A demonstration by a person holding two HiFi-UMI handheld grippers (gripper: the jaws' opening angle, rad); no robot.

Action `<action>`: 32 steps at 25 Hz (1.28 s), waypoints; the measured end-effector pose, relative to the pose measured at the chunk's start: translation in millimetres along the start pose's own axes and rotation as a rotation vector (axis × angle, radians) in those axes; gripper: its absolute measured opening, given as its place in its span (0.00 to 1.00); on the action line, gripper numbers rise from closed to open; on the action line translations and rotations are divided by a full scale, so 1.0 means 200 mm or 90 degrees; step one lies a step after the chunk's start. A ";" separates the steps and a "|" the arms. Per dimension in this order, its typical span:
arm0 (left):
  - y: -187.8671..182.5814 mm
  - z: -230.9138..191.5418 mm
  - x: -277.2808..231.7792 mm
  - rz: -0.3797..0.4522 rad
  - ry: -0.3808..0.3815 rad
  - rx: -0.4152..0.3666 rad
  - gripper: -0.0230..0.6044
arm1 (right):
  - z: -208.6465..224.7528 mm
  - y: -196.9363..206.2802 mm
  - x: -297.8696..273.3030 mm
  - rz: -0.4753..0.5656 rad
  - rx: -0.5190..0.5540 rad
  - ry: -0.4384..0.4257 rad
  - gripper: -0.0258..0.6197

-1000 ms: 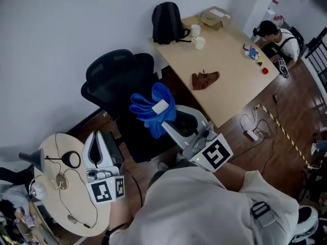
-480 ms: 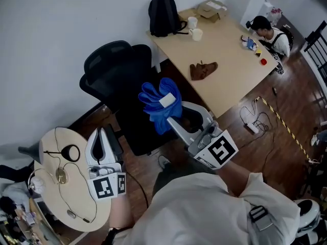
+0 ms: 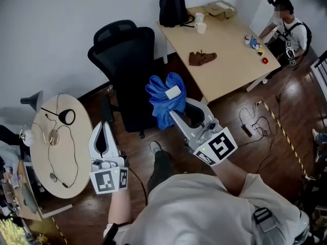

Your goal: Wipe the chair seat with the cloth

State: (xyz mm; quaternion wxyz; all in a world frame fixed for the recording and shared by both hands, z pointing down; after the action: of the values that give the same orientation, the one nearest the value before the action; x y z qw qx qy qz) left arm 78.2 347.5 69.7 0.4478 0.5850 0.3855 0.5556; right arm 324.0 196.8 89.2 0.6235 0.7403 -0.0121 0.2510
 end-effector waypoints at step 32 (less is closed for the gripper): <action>-0.42 0.45 1.02 0.019 0.041 -0.012 0.06 | -0.76 -0.47 0.76 0.017 0.014 0.008 0.21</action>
State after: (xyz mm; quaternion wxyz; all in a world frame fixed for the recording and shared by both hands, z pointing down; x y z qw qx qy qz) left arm 189.5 558.1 53.3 0.4322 0.5680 0.3859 0.5845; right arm 433.3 404.5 77.0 0.6120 0.7454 -0.0156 0.2640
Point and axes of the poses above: the fingertips, and each gripper's own axes: x backward along the fingers, z to its right, y out of its underside, the point moved 10 cm from there along x, backward along the fingers, and after that the axes turned 8 degrees about x, right-handed, at the moved point
